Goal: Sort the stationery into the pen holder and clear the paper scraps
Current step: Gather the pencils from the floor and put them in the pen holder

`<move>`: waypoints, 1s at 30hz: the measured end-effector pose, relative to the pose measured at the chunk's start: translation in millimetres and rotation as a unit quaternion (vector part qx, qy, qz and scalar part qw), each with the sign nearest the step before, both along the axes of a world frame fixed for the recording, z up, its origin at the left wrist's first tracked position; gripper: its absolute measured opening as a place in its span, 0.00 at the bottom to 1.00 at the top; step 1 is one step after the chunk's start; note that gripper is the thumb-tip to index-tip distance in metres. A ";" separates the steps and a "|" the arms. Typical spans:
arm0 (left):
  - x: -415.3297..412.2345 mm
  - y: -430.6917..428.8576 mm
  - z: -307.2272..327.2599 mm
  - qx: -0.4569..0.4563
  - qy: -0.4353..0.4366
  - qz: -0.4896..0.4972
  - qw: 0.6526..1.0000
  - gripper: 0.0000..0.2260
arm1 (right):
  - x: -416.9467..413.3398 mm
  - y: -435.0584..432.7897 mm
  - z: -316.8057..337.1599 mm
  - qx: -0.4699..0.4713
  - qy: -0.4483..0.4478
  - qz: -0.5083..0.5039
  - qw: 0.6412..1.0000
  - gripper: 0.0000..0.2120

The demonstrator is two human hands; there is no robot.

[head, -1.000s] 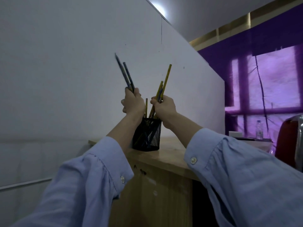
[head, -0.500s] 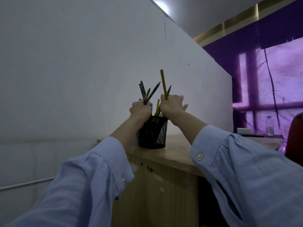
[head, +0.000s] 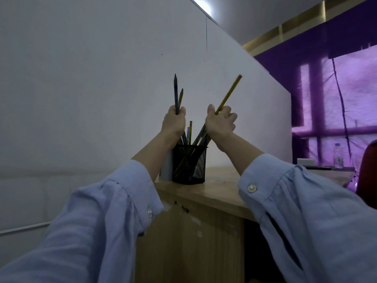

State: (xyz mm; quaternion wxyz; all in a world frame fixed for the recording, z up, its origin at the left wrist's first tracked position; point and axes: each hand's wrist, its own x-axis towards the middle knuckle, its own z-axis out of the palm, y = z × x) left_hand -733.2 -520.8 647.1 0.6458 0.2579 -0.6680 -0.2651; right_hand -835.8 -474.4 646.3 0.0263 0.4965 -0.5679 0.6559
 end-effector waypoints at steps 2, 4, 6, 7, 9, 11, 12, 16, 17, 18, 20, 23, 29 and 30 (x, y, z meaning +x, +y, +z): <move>1.3 0.8 4.2 0.013 -0.023 -0.010 1.000 0.16 | -2.2 1.3 0.6 -0.028 0.015 -0.040 0.999 0.24; 1.0 -0.3 4.9 0.045 -0.051 0.003 0.998 0.19 | -4.2 2.6 -0.3 -0.052 0.009 -0.026 0.998 0.24; 1.4 -2.1 3.9 0.069 -0.081 0.087 0.991 0.25 | -6.6 5.1 -1.2 -0.063 0.006 -0.004 0.998 0.22; 2.0 -1.9 2.6 0.065 -0.092 0.138 0.984 0.25 | -8.2 6.1 -1.1 -0.064 0.012 -0.005 0.998 0.20; 3.0 -3.4 -0.4 0.045 -0.093 0.170 0.980 0.24 | -9.7 7.4 -1.3 -0.064 0.019 -0.006 0.998 0.17; 3.4 -6.8 -3.1 0.028 -0.074 0.142 0.987 0.23 | -8.7 9.6 -2.8 -0.056 0.005 0.026 0.998 0.17; 4.0 -8.2 -4.4 0.021 -0.061 0.131 0.989 0.22 | -7.8 11.4 -3.9 -0.045 -0.005 0.049 0.998 0.18; 6.9 -13.7 -5.5 0.021 0.020 0.094 0.995 0.19 | -4.4 14.6 -8.4 0.013 0.007 0.097 0.995 0.18; 6.9 -14.3 -5.1 0.026 0.045 0.083 0.995 0.18 | -3.6 14.6 -9.7 0.023 0.011 0.111 0.994 0.18; 6.9 -14.9 -4.5 0.030 0.066 0.073 0.995 0.17 | -2.7 14.4 -11.2 0.033 0.010 0.128 0.991 0.17; 7.0 -15.9 -3.8 0.030 0.098 0.063 0.993 0.16 | -1.3 13.2 -12.0 0.055 0.009 0.158 0.986 0.14; 6.7 -12.1 -0.4 0.011 0.135 0.058 0.989 0.16 | 1.9 11.3 -8.7 0.095 0.002 0.167 0.981 0.13; 5.5 4.9 20.9 -0.007 0.223 0.005 0.975 0.17 | 2.9 9.6 -8.1 0.105 0.092 0.080 0.987 0.15; 4.3 7.1 22.4 -0.005 0.235 0.003 0.972 0.17 | 1.9 9.2 -8.1 0.097 0.106 0.067 0.987 0.14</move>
